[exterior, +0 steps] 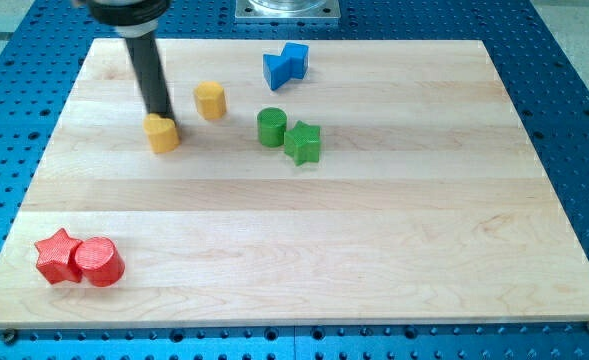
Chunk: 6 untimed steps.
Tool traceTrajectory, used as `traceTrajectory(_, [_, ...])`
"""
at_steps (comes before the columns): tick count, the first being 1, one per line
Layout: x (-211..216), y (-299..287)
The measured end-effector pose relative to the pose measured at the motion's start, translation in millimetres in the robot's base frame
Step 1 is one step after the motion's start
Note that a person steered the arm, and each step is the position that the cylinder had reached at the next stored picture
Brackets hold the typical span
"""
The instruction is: Move the heart into the hexagon
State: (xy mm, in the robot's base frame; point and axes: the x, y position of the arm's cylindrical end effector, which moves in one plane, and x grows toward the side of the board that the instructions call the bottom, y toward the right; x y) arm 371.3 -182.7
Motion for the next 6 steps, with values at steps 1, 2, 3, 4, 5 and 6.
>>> traceTrajectory(1, [57,-36])
traceTrajectory(2, [80,10])
traceTrajectory(3, [26,50])
traceTrajectory(4, [91,55])
traceTrajectory(5, [83,-48])
traceTrajectory(6, [28,2])
